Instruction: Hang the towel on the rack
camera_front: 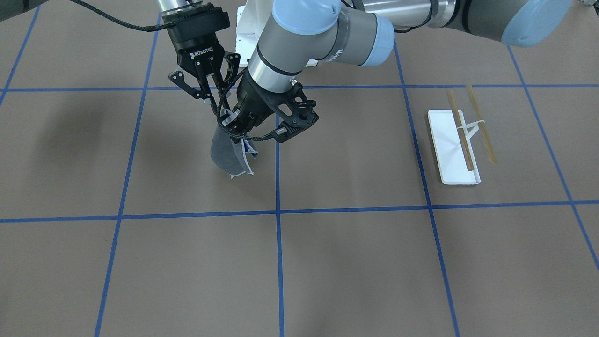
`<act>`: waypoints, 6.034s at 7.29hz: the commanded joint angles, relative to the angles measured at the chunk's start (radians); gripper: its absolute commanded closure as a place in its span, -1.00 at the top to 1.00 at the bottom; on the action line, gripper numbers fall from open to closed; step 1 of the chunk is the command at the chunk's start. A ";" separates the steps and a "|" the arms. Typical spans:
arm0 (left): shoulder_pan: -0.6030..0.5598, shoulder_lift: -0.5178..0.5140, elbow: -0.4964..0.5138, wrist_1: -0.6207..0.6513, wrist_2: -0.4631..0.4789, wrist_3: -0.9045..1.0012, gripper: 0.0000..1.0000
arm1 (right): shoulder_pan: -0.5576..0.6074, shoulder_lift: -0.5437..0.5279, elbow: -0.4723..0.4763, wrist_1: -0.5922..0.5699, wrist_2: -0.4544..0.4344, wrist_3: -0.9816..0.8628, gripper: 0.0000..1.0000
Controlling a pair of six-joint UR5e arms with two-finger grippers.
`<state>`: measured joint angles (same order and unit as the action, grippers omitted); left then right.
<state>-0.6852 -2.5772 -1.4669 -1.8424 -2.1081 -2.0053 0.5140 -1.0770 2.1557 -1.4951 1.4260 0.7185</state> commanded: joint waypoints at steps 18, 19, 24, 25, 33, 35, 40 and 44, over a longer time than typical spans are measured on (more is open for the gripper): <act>-0.390 0.961 -0.615 0.221 -0.092 0.851 -1.00 | 0.853 -0.233 -0.472 -0.228 0.798 -0.583 1.00; -0.392 0.965 -0.609 0.221 -0.092 0.865 -1.00 | 0.859 -0.263 -0.482 -0.229 0.797 -0.646 1.00; -0.445 1.106 -0.583 0.161 -0.092 1.081 -1.00 | 0.902 -0.316 -0.530 -0.228 0.798 -0.663 1.00; -0.450 1.109 -0.563 0.152 -0.092 1.100 -1.00 | 0.908 -0.322 -0.530 -0.228 0.815 -0.665 1.00; -0.451 1.081 -0.418 0.008 -0.067 1.196 0.96 | 0.917 -0.481 -0.580 -0.007 0.844 -0.671 1.00; -0.505 1.097 -0.383 0.005 0.026 1.373 0.96 | 0.917 -0.479 -0.747 0.126 0.843 -0.671 1.00; -0.701 1.077 -0.150 -0.011 -0.044 1.939 0.96 | 1.047 -0.342 -0.766 -0.049 0.936 -0.636 1.00; -0.701 1.066 -0.133 -0.094 -0.038 1.843 0.96 | 1.054 -0.374 -0.453 -0.347 0.935 -0.633 1.00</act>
<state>-1.3862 -1.5101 -1.6003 -1.9360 -2.1467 -0.1014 1.5677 -1.4367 1.6191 -1.7749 2.3599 0.0842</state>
